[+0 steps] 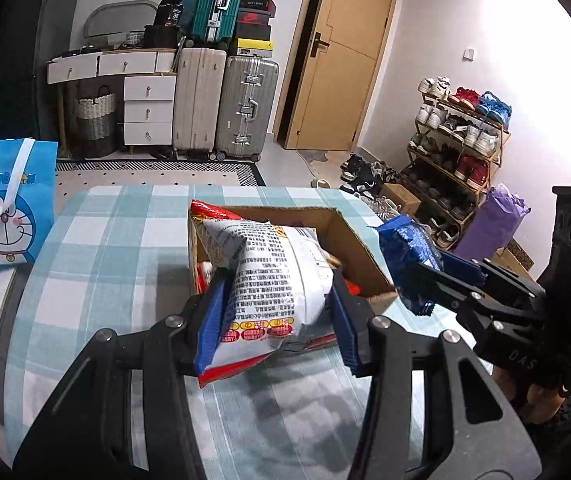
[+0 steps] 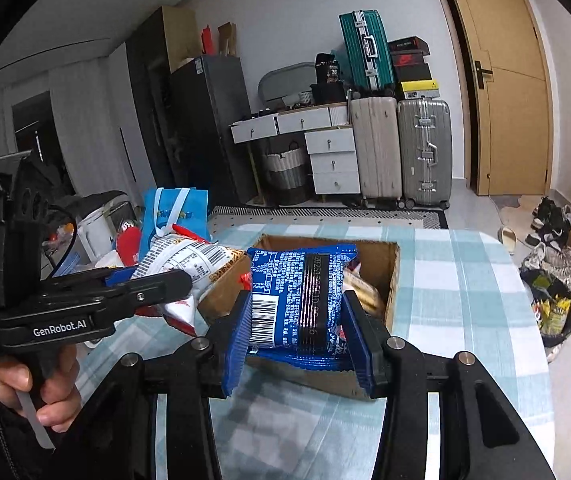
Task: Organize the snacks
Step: 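Carry the chip bag with the left gripper while the right gripper carries the blue pack over the box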
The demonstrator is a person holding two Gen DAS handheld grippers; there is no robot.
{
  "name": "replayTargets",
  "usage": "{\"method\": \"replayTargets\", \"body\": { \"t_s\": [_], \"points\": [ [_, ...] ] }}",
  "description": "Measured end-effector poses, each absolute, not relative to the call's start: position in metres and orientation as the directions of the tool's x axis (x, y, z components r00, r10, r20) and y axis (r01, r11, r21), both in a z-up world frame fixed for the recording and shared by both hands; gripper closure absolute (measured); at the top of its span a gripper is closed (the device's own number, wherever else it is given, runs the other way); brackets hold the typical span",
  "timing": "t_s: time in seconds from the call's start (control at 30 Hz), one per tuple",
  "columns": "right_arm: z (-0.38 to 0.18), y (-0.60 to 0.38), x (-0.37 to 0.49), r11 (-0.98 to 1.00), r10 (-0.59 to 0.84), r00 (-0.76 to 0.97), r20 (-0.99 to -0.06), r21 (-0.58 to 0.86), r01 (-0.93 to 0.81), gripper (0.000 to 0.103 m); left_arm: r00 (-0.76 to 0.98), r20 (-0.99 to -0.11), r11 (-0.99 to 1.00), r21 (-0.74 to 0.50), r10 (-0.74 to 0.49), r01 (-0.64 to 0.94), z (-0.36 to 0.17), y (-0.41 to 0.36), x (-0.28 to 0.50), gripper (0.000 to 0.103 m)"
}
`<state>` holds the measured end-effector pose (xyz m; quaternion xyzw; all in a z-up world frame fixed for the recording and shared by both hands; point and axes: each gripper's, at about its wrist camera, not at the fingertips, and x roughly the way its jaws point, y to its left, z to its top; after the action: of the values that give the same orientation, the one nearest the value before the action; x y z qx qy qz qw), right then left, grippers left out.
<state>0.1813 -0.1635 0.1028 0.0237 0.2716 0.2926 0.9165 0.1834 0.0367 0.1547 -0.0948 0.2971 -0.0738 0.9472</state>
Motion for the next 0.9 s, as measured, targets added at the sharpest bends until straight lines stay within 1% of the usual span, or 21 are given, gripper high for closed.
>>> {"method": "replayTargets", "body": {
  "t_s": [0.37, 0.5, 0.9],
  "points": [
    [0.096, -0.159, 0.221, 0.836, 0.541, 0.682, -0.492, 0.232, -0.496, 0.058, 0.820, -0.549, 0.981, -0.181, -0.161, 0.071, 0.162, 0.043, 0.230, 0.058],
    [0.091, -0.159, 0.233, 0.839, 0.537, 0.678, -0.502, 0.231, -0.493, 0.058, 0.818, -0.558, 0.986, -0.152, -0.138, 0.062, 0.155, 0.043, 0.253, 0.058],
    [0.079, -0.154, 0.263, 0.830, 0.551, 0.666, -0.502, 0.254, -0.496, 0.058, 0.802, -0.582, 0.987, -0.145, -0.137, 0.063, 0.129, 0.047, 0.309, 0.058]
  ]
}}
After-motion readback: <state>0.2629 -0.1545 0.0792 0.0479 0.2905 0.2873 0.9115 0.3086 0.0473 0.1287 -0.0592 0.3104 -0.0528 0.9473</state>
